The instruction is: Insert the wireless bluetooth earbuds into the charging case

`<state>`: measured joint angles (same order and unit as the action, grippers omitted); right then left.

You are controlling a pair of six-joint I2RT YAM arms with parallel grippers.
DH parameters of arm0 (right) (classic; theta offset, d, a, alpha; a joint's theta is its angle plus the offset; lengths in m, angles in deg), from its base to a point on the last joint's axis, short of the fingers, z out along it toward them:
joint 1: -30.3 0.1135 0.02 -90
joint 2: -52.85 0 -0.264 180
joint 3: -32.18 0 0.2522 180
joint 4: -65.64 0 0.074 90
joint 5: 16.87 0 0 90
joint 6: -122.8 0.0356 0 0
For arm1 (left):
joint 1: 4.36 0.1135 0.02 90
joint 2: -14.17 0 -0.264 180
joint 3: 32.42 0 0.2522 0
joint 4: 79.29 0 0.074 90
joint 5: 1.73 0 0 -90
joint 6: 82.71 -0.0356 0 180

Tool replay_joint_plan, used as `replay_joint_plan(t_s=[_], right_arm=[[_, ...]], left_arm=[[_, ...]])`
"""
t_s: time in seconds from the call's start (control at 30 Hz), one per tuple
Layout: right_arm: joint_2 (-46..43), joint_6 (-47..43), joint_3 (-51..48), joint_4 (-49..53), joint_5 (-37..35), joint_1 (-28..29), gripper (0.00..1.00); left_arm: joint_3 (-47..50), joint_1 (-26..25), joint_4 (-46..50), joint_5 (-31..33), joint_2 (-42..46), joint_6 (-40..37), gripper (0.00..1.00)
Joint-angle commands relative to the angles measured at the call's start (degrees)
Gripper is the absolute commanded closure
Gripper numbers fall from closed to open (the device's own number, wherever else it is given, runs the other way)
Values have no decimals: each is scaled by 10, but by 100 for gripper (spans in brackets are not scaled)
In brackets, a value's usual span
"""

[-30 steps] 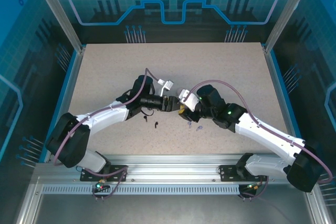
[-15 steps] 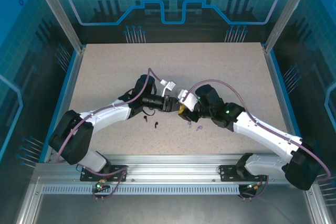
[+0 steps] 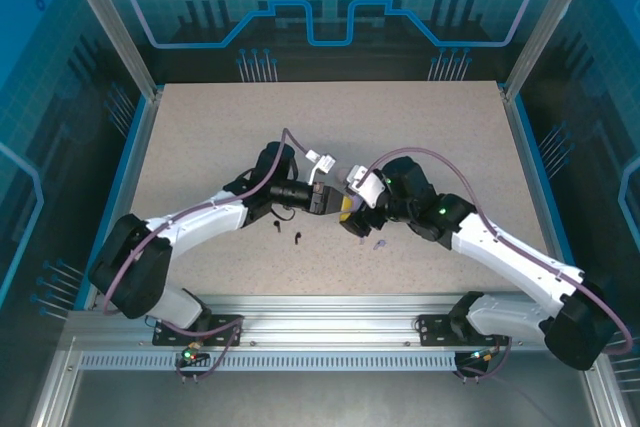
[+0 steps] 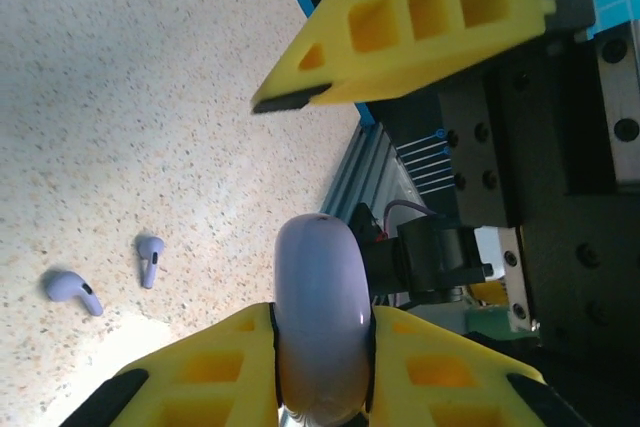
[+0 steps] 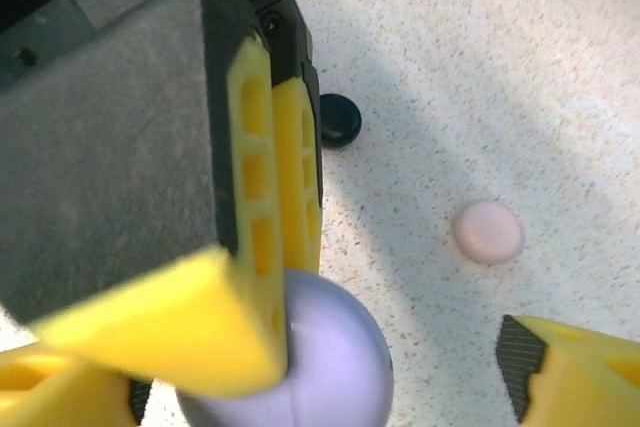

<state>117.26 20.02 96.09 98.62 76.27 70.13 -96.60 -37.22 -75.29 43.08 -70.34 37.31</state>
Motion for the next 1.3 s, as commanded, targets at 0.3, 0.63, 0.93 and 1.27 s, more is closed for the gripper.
replay_joint_plan(t_s=[0.3, 0.63, 0.93, 1.27], right_arm=[[-114, 70, -72, -46, 304, -145, 0], [-35, 72, -2, -63, 522, -161, 7], [46, 43, 78, -29, 537, -131, 23], [70, 33, 106, -12, 544, -124, 46]], left_arm=[[42, -3, -30, 142, 130, -144, 85], [122, -4, -181, 135, 211, -182, 86], [131, -6, -205, 110, 226, -180, 86], [134, -9, -225, 88, 224, -173, 86]])
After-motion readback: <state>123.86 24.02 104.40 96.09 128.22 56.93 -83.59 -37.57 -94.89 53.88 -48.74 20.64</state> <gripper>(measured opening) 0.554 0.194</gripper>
